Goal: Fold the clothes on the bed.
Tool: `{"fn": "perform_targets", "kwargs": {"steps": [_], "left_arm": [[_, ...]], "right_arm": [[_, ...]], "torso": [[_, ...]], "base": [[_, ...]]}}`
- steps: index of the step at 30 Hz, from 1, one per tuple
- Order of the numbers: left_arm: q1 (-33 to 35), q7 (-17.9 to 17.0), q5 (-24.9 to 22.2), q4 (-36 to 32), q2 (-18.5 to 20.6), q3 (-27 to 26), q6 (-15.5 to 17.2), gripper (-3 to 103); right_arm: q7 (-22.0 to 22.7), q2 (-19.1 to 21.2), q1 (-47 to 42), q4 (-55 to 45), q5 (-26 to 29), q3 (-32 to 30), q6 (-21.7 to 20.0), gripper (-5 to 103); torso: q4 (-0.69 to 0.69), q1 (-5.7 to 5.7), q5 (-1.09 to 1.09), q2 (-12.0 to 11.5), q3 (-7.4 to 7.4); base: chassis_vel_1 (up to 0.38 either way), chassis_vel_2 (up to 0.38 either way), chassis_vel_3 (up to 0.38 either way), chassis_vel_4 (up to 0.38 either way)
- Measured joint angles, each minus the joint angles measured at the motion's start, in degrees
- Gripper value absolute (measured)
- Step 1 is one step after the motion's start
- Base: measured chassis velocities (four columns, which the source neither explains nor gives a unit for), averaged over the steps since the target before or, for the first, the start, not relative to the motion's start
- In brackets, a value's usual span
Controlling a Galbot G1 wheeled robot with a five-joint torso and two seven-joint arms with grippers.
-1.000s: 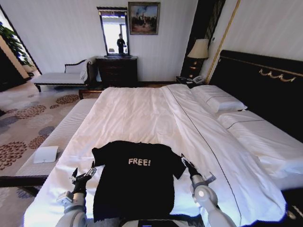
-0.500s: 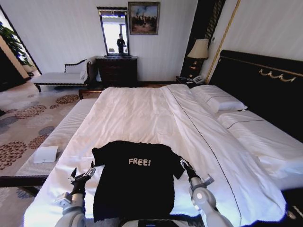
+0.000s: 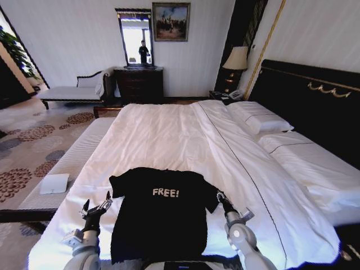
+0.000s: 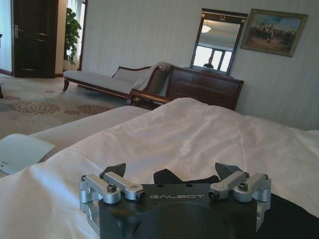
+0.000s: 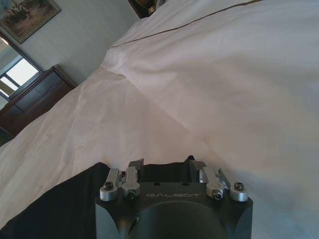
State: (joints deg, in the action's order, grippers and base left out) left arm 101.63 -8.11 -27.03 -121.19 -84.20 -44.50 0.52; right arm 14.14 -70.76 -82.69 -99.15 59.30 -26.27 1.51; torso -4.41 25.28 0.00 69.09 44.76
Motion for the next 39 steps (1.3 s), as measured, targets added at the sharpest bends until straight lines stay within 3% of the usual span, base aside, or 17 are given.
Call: {"fn": "perform_targets", "kwargs": {"steps": [14, 18, 23, 27, 39], "left_arm": [[-0.48, -0.13, 0.01, 0.8, 0.03, 0.12, 0.0, 100], [-0.61, -0.18, 0.06, 1.16, -0.03, 0.32, 0.0, 100], [-0.7, -0.19, 0.16, 1.48, -0.1, 0.51, -0.07, 100], [-0.8, -0.21, 0.2, 1.78, -0.13, 0.57, -0.24, 100], [-0.92, -0.3, 0.22, 2.51, -0.2, 0.47, -0.79, 100]], "right_arm": [[0.19, -0.13, 0.17, 0.83, -0.47, 0.08, -0.28, 48], [0.51, -0.3, 0.07, 0.95, -0.51, 0.12, -0.45, 28], [0.52, -0.37, -0.01, 0.96, -0.54, 0.14, -0.46, 19], [0.53, -0.37, 0.03, 0.98, -0.72, 0.16, -0.46, 4], [0.23, -0.38, -1.32, -4.14, -3.28, 1.0, 1.32, 0]], "torso": [[0.0, 0.0, 0.0, 0.0, 0.0], [0.0, 0.0, 0.0, 0.0, 0.0], [0.0, 0.0, 0.0, 0.0, 0.0], [0.0, 0.0, 0.0, 0.0, 0.0], [-0.01, 0.0, 0.0, 0.0, 0.0]], "base": [[0.0, 0.0, 0.0, 0.0], [0.0, 0.0, 0.0, 0.0], [0.0, 0.0, 0.0, 0.0], [0.0, 0.0, 0.0, 0.0], [0.0, 0.0, 0.0, 0.0]]}}
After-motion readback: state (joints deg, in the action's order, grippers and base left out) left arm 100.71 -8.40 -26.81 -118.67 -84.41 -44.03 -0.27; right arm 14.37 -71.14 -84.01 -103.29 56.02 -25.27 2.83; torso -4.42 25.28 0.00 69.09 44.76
